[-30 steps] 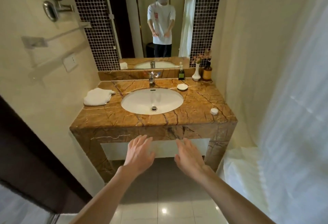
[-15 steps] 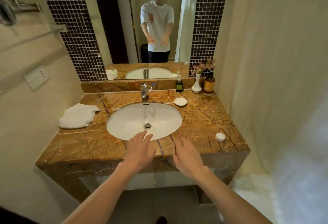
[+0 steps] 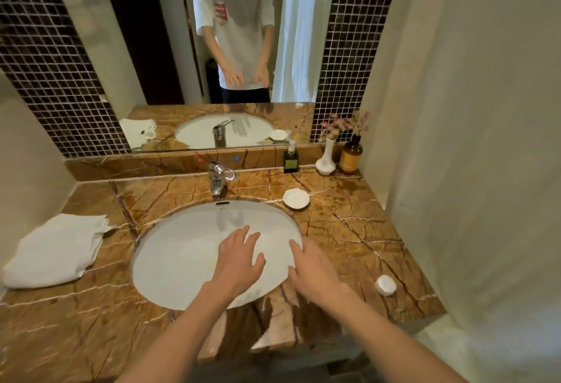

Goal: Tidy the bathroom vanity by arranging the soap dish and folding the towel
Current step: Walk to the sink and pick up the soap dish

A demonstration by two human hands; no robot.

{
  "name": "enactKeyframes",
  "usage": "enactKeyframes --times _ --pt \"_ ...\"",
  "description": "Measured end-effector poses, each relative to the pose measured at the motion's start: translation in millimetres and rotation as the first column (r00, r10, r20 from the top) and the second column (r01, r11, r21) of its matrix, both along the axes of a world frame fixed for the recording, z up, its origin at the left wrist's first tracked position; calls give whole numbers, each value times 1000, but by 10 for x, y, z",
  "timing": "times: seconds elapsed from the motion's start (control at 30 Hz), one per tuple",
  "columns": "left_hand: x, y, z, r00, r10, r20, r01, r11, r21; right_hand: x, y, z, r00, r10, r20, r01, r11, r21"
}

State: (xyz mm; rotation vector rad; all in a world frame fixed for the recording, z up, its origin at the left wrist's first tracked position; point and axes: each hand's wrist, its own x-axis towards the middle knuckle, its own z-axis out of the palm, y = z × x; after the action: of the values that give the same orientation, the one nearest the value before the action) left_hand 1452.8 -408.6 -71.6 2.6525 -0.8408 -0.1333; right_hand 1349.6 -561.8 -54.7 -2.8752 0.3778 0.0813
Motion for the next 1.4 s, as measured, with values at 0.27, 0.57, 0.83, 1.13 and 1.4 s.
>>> enactKeyframes --times 0.27,0.57,0.83,1.13,1.4 --pt "499 -495 -169 997 -37 -64 39 999 23 503 -428 -144 997 33 -69 -35 999 -23" --pt "982 -1228 -352 986 38 -164 -25 996 82 1093 -1251 -322 992 108 -67 -97 984 152" --pt "1260 -1593 -551 888 276 -368 -318 946 -57 1714 -1780 -513 989 141 -46 -125 960 250" --pt "1377 -2001 -819 670 390 -632 -617 766 -181 2456 -2185 -790 983 54 -175 0 955 298" --pt "1371 -2461 -1063 167 240 -956 -940 332 -81 2914 -2331 -992 963 141 -230 -44 923 382"
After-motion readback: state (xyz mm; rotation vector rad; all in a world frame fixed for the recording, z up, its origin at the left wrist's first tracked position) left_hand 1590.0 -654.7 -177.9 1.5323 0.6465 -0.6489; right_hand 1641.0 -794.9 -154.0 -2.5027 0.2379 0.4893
